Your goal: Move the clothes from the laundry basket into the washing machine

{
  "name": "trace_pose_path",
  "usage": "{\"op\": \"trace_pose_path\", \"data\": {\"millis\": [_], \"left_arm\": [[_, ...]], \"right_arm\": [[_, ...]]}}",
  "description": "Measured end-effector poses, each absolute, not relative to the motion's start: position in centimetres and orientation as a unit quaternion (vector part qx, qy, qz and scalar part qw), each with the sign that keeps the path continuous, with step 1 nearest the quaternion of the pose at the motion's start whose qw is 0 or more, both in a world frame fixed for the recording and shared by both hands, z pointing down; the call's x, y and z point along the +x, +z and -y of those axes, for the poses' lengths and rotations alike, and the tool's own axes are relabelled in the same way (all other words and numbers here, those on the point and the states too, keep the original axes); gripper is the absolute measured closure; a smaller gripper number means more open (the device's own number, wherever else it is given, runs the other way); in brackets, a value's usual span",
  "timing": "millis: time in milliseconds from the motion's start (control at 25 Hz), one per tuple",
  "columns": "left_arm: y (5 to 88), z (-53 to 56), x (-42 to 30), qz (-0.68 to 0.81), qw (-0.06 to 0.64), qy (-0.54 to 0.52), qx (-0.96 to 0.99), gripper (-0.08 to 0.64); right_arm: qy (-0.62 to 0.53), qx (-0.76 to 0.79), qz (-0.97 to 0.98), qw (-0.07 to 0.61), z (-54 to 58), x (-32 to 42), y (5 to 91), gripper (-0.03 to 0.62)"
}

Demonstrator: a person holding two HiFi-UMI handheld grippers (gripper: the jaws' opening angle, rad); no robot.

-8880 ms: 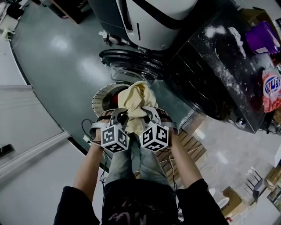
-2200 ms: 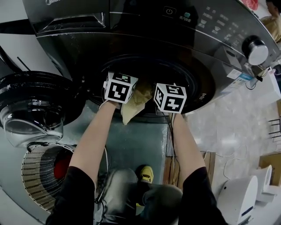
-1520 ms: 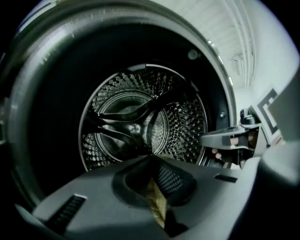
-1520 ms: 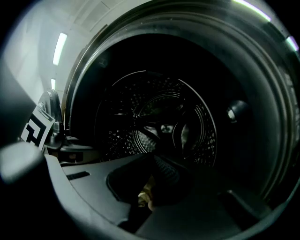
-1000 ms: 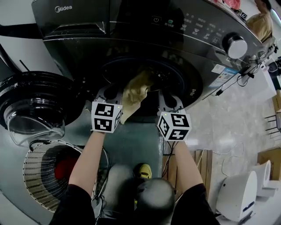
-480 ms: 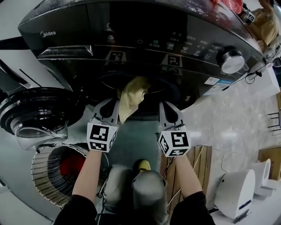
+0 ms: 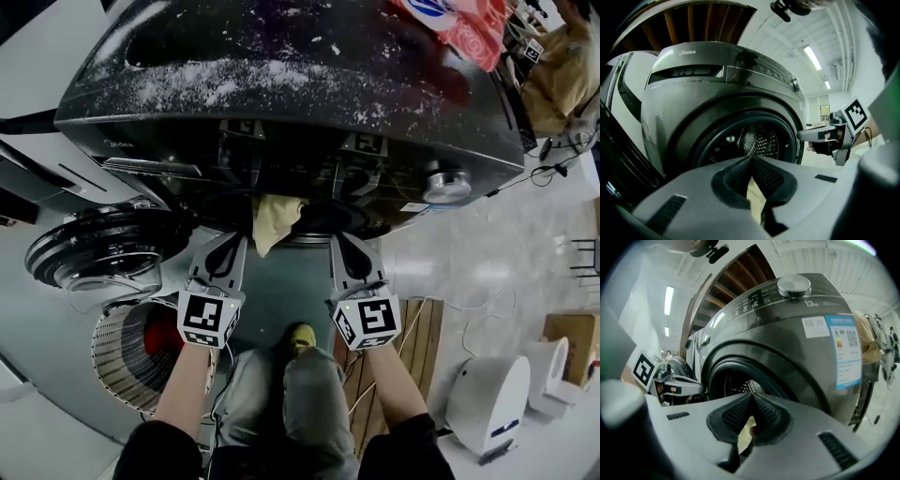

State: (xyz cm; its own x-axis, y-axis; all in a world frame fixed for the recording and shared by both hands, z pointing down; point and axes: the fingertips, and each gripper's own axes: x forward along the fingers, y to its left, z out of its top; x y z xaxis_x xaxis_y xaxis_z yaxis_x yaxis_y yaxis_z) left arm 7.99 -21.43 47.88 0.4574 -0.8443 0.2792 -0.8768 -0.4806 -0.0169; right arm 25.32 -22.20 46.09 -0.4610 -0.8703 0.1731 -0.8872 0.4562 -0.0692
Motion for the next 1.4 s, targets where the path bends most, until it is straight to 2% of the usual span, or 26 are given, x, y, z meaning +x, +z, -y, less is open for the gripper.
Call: {"op": "trace_pose_path", "data": {"millis": [280,440,800,1040,1400], "left_arm": [[40.1,20.0,6.1,0.534,0.067,0.128,0.833,0.548],[34.5,19.4,5.8,0.537,0.047,0.124,0.833,0.548],[26.3,17.3,3.8,0.563,0.068,0.135,0.812,0.548],[19.1,17.4,2.8,0.584,0.06,0.127,0.8,0.548],[11.8,15.7,-0.9,0.622,0.046,0.121,0.772,0.548]], "right_arm": [[0.091,0.497,0.86,0.067,21.2,25.0,39.6,0.589],[0.08,0.49,0.864,0.079,20.7,25.0,35.6,0.589],[0.061,0.485,0.867,0.096,20.7,25.5,25.6,0.589],[0.099,0.503,0.856,0.069,20.2,26.5,19.8,0.589],[0.123,0.497,0.858,0.042,19.8,24.2,13.3,0.589]]}}
